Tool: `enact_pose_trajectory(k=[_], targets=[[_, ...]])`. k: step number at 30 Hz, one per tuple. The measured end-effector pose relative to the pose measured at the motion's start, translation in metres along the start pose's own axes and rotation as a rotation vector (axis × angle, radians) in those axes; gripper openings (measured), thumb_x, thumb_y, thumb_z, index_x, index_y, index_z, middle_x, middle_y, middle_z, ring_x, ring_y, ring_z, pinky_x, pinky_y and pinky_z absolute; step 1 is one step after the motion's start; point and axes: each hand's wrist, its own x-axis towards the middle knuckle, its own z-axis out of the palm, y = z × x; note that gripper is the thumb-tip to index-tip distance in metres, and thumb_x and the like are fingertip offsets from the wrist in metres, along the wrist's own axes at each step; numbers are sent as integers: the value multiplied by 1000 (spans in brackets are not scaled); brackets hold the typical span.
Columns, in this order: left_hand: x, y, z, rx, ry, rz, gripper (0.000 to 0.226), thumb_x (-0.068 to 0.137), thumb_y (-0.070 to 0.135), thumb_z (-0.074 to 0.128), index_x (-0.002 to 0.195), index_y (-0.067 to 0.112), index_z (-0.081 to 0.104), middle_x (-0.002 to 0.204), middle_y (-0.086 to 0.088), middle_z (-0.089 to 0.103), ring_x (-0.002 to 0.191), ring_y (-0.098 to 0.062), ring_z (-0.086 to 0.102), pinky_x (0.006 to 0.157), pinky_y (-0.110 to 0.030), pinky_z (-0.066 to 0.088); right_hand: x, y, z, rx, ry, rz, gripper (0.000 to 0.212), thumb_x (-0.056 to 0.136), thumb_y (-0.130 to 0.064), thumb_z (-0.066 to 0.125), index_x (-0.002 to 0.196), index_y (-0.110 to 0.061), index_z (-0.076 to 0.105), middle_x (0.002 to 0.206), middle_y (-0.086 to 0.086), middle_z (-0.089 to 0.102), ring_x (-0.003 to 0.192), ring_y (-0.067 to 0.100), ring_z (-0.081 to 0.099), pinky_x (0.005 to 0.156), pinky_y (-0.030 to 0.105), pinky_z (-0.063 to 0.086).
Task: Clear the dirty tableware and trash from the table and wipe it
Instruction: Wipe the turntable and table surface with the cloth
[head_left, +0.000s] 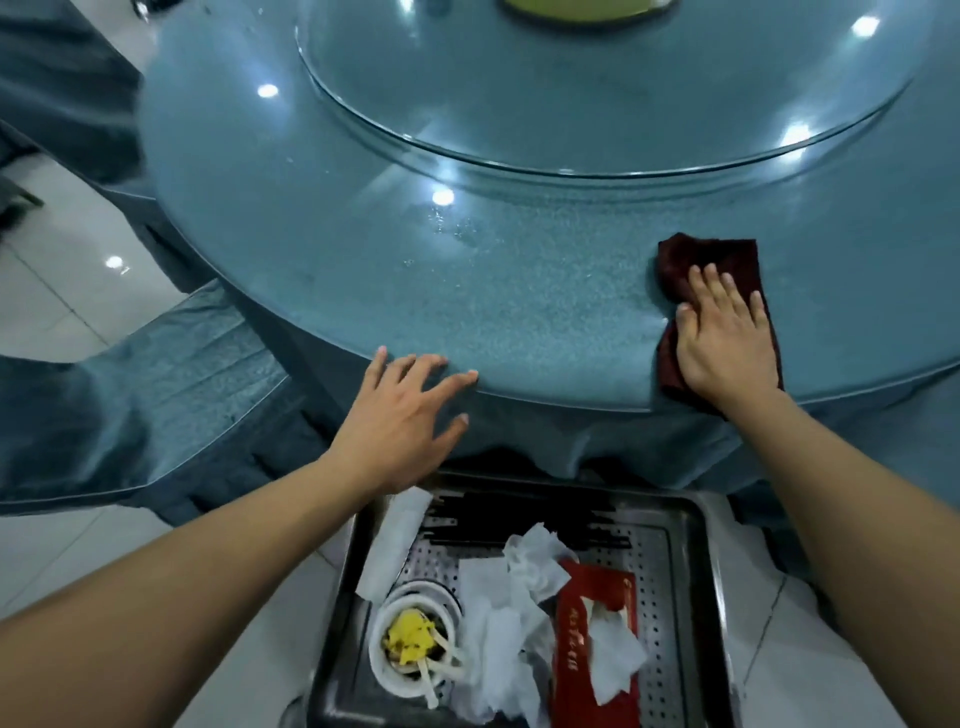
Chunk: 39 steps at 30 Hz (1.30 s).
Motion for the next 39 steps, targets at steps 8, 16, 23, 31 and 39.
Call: enact_pose_trajectory(k=[8,16,23,31,39], targets=[[49,-131,22,4,248,176,50,101,38,37,146,22,51,144,-15,50,121,-37,50,105,-51,39,7,-85,24,-29,48,238,58,106,-35,24,160,-17,15,168,2,12,155,16,7,126,42,0],[90,-225,6,-100,317,92,50,98,37,38,140,13,51,144,-14,49,125,-38,48,106,-49,35,8,-259,64,-27,31,80,67,97,-42,17,160,-20,17,167,-2,15,154,14,11,126,40,2],[117,-278,-7,-122,276,-11,58,93,46,37,138,12,50,140,-14,47,123,-41,47,106,-53,37,54,-168,42,-57,109,384,72,93,-42,18,159,-14,20,166,7,20,153,20,16,125,46,7],[120,-278,-5,-139,251,-29,61,90,49,38,141,16,48,145,-11,43,128,-39,41,107,-53,34,103,-184,39,-40,49,301,73,93,-41,17,159,-12,20,166,10,18,153,25,16,125,48,6],[119,-282,-5,-144,240,-45,60,91,48,38,141,17,49,146,-11,43,130,-41,42,110,-55,34,103,-367,89,35,-37,-162,69,95,-44,15,158,-22,27,165,-1,25,153,14,18,126,40,4]])
